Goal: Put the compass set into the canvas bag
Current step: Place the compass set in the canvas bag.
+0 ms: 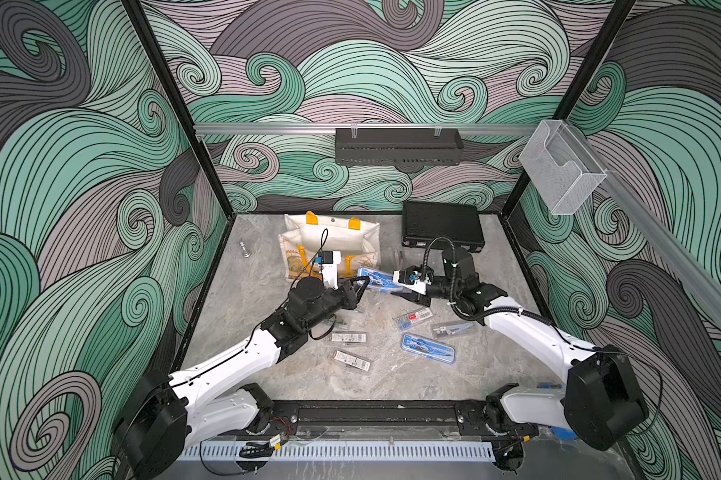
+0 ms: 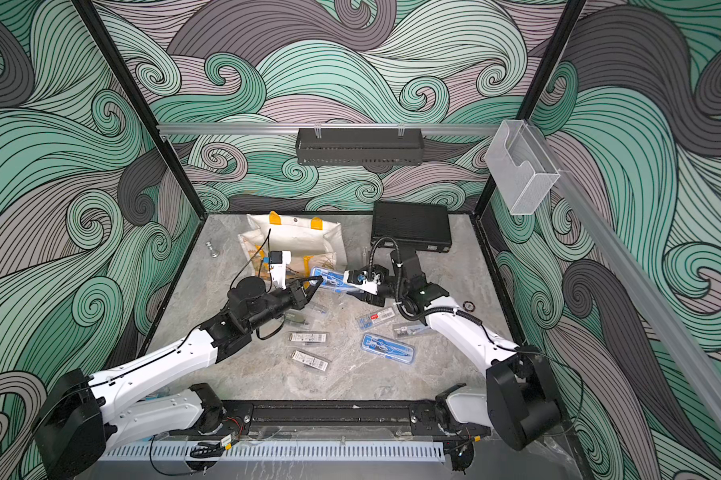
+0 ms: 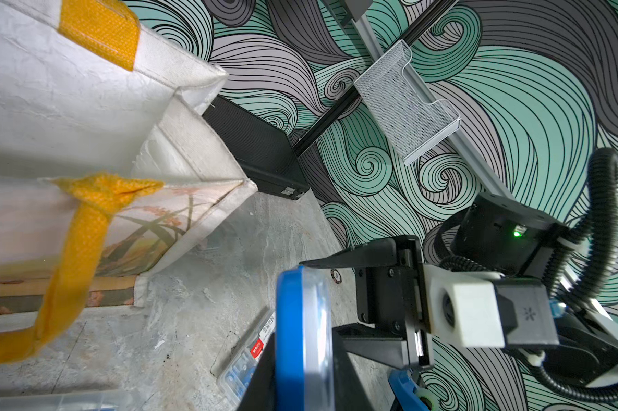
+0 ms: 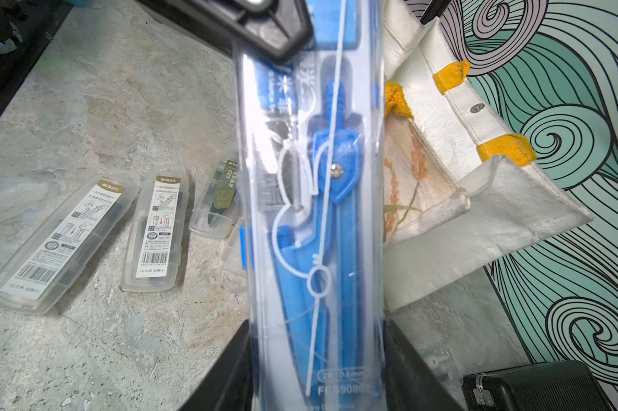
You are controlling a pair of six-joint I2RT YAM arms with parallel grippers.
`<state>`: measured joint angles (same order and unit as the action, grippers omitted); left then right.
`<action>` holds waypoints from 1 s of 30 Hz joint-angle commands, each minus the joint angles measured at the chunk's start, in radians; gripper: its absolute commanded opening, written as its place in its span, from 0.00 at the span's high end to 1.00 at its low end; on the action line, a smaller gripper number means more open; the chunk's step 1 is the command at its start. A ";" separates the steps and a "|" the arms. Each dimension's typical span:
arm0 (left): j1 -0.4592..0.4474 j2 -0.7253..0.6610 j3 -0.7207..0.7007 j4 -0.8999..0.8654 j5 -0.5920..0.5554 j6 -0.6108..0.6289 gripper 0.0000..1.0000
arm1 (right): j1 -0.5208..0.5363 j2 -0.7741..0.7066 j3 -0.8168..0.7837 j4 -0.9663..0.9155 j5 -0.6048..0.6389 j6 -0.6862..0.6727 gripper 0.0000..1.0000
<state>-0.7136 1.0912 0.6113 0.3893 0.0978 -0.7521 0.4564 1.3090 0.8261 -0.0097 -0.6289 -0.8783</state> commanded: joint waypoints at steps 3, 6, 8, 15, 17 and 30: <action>0.011 0.010 0.022 -0.001 -0.006 0.028 0.94 | 0.008 -0.016 -0.002 0.010 -0.054 0.007 0.47; 0.011 0.012 0.022 -0.001 -0.007 0.028 0.95 | 0.008 -0.017 -0.004 0.013 -0.053 0.012 0.37; 0.011 0.009 0.021 -0.001 -0.017 0.028 0.96 | 0.008 -0.021 -0.009 0.023 -0.046 0.022 0.28; 0.033 -0.027 0.031 -0.025 -0.033 0.051 0.97 | 0.008 -0.081 -0.034 0.096 0.055 0.161 0.00; 0.037 -0.047 0.041 -0.029 -0.041 0.070 0.97 | 0.008 -0.110 -0.035 0.103 0.121 0.221 0.00; 0.072 -0.140 0.247 -0.177 -0.146 0.246 0.97 | -0.054 -0.167 0.062 0.031 0.566 0.794 0.00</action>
<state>-0.6567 0.9745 0.7940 0.2584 0.0093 -0.5877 0.4191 1.1278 0.8417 0.0696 -0.1787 -0.2459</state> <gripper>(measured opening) 0.198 0.994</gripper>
